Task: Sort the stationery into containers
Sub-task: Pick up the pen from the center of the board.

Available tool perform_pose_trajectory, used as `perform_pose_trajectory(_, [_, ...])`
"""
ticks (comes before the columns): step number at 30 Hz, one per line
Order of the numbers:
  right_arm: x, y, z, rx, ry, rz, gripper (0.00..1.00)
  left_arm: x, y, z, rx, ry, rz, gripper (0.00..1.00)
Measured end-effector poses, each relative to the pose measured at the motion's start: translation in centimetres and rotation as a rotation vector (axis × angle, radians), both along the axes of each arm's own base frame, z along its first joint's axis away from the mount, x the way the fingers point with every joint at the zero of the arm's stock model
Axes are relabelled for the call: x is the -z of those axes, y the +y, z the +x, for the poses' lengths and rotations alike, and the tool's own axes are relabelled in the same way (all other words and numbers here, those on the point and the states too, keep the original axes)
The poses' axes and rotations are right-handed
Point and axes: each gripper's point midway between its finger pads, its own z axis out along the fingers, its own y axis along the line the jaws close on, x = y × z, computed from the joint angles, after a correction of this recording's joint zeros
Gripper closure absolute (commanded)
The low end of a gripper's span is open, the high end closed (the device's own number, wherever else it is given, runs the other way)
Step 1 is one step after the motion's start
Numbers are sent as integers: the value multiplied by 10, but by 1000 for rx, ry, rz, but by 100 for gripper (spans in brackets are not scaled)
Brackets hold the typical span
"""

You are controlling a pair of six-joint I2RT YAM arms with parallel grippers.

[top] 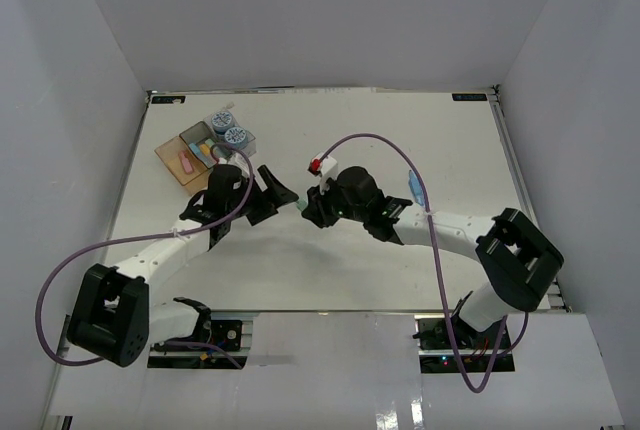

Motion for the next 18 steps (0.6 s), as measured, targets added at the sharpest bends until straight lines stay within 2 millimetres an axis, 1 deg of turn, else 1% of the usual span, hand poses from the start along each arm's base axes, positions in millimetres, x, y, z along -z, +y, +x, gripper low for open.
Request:
perform_pose_trajectory(3, [-10,2,2,16,-9,44,78,-6,-13,2,19,-10,-6,14])
perform_pose_trajectory(6, [-12,4,3,26,-6,61,78,-14,-24,6,33,-32,-20,20])
perform_pose_trajectory(7, [-12,4,3,31,-6,66,78,-17,-27,7,37,-38,-24,24])
perform_pose_trajectory(9, [-12,4,3,36,0,74,77,-20,-32,10,41,-47,-31,29])
perform_pose_trajectory(10, [-11,3,3,39,1,74,77,-20,-34,11,43,-50,-34,36])
perform_pose_trajectory(13, [-10,2,2,45,4,82,76,-18,-39,14,44,-45,-35,49])
perform_pose_trajectory(14, [-10,2,1,47,6,85,76,-16,-40,14,44,-41,-35,58])
perform_pose_trajectory(16, [-12,1,1,51,4,94,75,-15,-43,15,48,-39,-33,65])
perform_pose_trajectory(17, [-13,2,1,52,4,99,75,-14,-44,15,50,-38,-33,72])
perform_pose_trajectory(18, [-12,1,1,54,5,100,72,-14,-44,15,50,-37,-36,75])
